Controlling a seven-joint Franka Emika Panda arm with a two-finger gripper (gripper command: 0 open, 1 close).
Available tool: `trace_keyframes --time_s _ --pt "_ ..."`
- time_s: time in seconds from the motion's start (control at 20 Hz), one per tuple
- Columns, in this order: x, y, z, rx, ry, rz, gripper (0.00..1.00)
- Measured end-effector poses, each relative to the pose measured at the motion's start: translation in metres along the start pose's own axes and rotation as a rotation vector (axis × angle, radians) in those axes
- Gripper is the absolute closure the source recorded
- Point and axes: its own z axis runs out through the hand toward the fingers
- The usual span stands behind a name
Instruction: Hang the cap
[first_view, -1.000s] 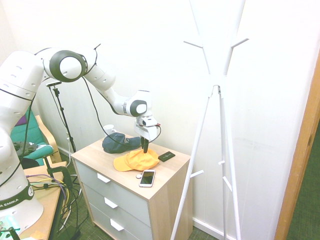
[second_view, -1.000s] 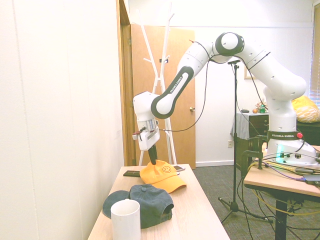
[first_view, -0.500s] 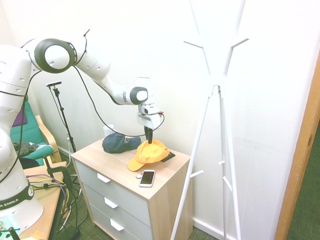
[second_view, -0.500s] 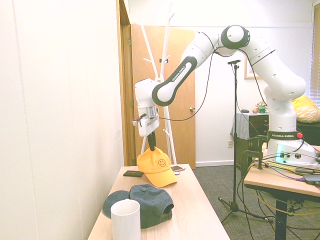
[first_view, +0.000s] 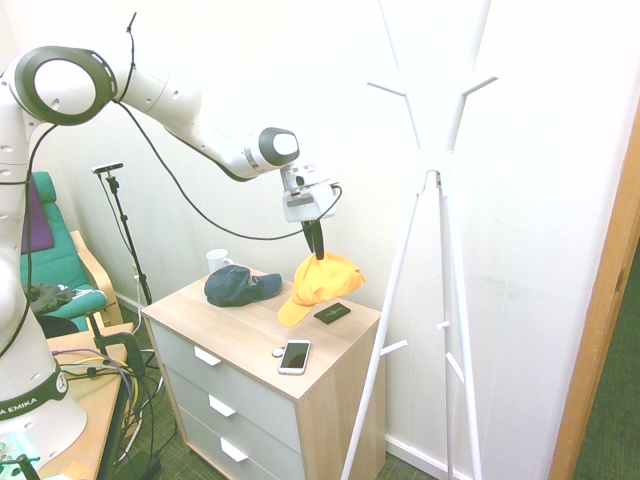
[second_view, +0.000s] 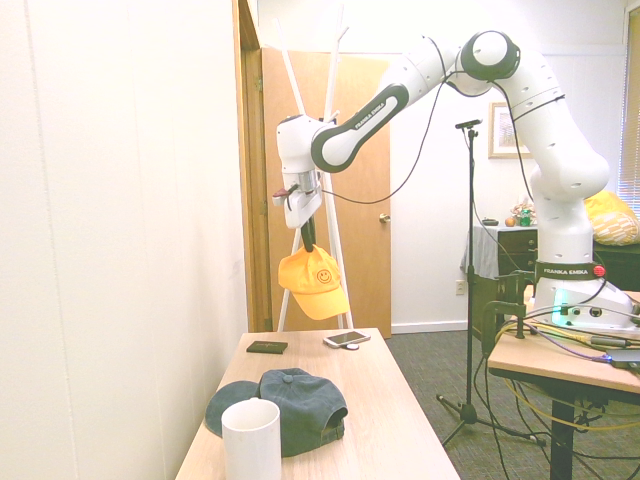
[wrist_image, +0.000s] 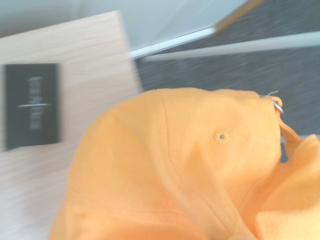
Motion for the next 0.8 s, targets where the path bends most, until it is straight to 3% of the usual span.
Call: trace_keyframes --time_s 0.35,0.8 --pt "0.019 0.045 -0.057 -0.216 0.237 -0.067 1.00" --pt "0.049 0.101 -0.124 -0.365 0.451 -0.083 1.00"
